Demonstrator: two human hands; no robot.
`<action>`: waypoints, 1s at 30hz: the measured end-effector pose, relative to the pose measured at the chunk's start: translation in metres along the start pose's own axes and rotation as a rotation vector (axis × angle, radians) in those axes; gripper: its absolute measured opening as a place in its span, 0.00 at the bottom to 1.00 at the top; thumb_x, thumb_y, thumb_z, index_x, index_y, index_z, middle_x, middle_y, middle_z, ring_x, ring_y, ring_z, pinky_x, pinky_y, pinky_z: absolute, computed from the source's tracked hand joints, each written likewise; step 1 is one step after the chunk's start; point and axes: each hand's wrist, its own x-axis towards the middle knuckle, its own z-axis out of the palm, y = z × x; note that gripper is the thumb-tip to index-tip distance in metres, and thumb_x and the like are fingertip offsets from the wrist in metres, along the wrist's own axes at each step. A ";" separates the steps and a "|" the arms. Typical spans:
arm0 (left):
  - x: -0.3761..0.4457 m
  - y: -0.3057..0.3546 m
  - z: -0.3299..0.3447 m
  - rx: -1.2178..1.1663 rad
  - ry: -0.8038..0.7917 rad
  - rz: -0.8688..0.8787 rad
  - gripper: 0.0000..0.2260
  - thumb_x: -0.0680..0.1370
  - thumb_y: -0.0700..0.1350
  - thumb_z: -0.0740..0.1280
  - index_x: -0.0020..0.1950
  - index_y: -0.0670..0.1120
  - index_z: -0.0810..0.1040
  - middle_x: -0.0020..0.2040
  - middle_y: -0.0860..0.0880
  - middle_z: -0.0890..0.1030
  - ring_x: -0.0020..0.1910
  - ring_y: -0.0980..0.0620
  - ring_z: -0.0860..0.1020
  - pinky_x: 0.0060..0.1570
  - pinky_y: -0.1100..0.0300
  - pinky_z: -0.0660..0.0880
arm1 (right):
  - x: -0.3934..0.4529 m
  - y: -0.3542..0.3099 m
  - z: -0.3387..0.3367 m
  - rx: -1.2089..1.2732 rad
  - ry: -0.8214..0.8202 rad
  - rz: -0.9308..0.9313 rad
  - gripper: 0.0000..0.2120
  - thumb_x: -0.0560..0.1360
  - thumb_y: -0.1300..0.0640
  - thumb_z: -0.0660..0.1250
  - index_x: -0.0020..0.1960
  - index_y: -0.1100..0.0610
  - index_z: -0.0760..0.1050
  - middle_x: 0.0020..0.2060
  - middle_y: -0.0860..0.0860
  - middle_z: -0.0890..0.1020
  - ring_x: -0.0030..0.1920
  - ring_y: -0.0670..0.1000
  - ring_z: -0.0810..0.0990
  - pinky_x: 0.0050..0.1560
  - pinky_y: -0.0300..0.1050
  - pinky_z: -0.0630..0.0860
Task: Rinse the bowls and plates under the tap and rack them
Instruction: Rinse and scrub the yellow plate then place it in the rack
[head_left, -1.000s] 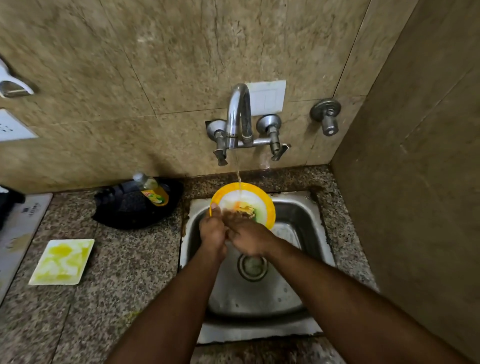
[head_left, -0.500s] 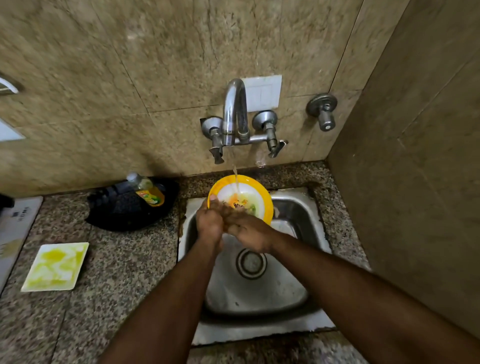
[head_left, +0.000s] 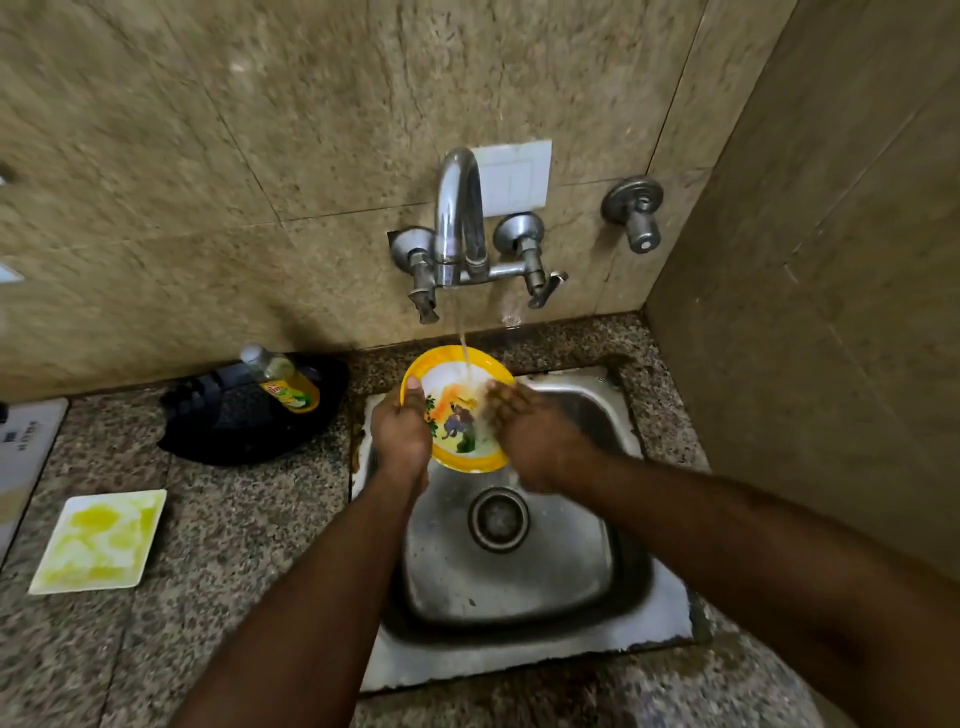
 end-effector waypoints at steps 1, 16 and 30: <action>0.000 -0.001 0.003 -0.002 0.035 -0.007 0.16 0.83 0.58 0.64 0.50 0.46 0.81 0.44 0.44 0.84 0.45 0.45 0.81 0.51 0.49 0.80 | -0.003 -0.020 -0.002 0.108 -0.025 0.030 0.44 0.72 0.44 0.67 0.81 0.64 0.56 0.80 0.64 0.55 0.82 0.63 0.50 0.81 0.58 0.45; -0.004 -0.013 0.009 -0.044 -0.017 -0.023 0.16 0.81 0.60 0.63 0.49 0.51 0.84 0.43 0.52 0.85 0.46 0.50 0.84 0.51 0.48 0.83 | 0.041 -0.046 -0.016 0.826 0.104 0.278 0.31 0.85 0.43 0.46 0.84 0.57 0.45 0.82 0.58 0.41 0.82 0.56 0.39 0.81 0.59 0.43; -0.013 -0.021 0.006 -0.128 -0.048 -0.214 0.17 0.84 0.56 0.64 0.42 0.49 0.83 0.43 0.51 0.85 0.51 0.42 0.83 0.55 0.41 0.82 | 0.019 -0.033 -0.010 0.630 -0.045 0.256 0.35 0.83 0.39 0.44 0.83 0.60 0.51 0.82 0.58 0.48 0.82 0.59 0.47 0.81 0.57 0.47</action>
